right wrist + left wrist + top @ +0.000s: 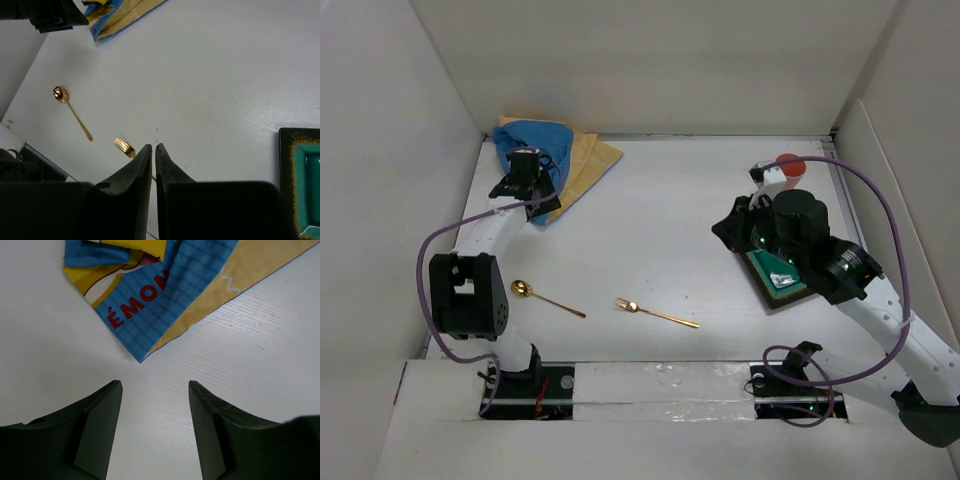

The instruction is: Set the dinner table for one person

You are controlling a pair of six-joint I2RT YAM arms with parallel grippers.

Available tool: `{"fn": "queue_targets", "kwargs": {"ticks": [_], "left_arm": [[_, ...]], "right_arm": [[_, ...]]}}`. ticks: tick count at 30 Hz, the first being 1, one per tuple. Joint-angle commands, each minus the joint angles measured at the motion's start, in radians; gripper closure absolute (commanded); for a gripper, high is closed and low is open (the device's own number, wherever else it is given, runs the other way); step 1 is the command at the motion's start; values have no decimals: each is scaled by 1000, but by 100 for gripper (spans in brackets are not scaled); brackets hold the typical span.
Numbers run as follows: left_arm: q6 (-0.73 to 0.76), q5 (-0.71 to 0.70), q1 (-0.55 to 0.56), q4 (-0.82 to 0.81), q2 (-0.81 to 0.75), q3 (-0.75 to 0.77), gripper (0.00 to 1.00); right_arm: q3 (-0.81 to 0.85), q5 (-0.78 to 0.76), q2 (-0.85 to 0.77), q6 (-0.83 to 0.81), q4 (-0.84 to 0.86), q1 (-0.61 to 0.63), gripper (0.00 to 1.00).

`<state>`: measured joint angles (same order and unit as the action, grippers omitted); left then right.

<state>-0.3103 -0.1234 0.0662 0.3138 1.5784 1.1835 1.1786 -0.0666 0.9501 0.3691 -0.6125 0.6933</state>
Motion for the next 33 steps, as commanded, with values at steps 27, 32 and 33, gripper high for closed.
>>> {"fn": "queue_targets", "kwargs": {"ticks": [27, 32, 33], "left_arm": [[1, 88, 246, -93, 376, 157, 100], [-99, 159, 473, -114, 379, 206, 100], [-131, 154, 495, -104, 381, 223, 100]], "right_arm": [[-28, 34, 61, -6, 85, -15, 42], [-11, 13, 94, -6, 102, -24, 43], [-10, 10, 99, -6, 105, -25, 42]]}}
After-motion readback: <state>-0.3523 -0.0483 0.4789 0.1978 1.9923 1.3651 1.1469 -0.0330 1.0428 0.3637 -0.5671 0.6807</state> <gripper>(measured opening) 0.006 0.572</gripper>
